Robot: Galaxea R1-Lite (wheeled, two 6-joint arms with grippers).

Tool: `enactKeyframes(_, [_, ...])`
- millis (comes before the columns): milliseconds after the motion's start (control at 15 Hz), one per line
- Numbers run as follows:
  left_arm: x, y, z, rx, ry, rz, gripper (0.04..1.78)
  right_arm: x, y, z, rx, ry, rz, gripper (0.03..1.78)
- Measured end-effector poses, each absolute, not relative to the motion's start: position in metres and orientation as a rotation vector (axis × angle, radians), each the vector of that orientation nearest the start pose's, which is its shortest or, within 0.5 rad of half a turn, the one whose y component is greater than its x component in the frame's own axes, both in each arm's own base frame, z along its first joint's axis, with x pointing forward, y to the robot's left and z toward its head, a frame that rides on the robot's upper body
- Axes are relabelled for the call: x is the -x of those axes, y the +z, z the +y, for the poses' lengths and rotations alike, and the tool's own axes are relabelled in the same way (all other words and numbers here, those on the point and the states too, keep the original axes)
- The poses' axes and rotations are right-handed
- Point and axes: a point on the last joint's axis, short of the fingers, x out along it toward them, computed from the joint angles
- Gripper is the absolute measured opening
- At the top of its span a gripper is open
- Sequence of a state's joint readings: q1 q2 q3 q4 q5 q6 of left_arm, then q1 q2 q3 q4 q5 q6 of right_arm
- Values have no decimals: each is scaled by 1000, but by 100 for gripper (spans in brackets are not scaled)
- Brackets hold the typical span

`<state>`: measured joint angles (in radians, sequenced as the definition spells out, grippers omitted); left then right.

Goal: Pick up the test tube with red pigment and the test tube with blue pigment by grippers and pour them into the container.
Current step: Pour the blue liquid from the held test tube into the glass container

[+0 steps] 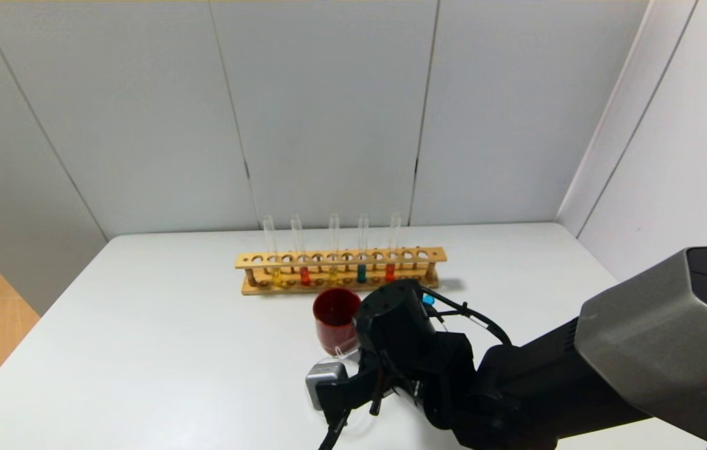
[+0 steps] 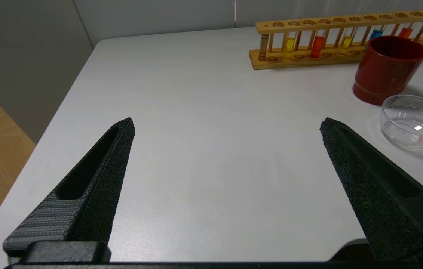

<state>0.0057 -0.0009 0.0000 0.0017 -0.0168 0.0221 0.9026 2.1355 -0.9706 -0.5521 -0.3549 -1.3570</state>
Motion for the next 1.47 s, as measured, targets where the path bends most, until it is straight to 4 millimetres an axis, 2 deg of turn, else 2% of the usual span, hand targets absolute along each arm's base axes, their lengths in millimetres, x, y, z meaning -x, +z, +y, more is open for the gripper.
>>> enactKeyframes(667, [23,75,0,-22,-11,1,175,-241,58,294,1757,855,53,39])
enactKeyframes(1467, [23,75,-1,-23,-11,1,175,-241,55,294,1774,869,65,39])
